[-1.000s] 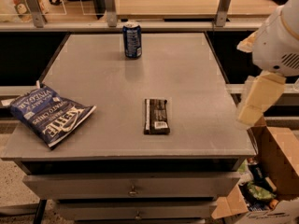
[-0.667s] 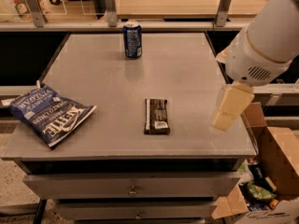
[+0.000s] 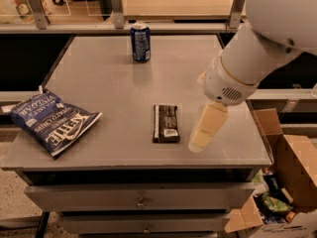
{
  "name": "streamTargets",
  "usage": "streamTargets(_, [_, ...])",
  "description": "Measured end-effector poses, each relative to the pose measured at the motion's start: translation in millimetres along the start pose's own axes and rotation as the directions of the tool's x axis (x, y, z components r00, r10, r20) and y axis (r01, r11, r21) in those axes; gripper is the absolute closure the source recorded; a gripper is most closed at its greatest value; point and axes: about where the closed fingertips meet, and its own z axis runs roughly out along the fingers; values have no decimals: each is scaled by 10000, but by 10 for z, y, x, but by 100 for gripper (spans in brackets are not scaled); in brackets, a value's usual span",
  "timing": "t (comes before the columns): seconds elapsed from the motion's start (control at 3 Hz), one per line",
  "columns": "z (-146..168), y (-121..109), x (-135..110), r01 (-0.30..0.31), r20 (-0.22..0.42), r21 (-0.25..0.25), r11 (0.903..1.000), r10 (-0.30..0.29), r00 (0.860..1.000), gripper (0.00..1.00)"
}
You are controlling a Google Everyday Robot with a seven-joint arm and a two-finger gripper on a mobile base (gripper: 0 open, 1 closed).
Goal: Move rxbar chocolate near pepsi can
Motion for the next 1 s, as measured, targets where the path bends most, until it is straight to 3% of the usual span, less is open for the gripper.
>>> streamTargets(0.67, [431,9,-347,804,942,-602,9949,-746,9928,0])
streamTargets(1.0, [624,-14,-414,1338,1131,-766,9880,-1247,9857,0])
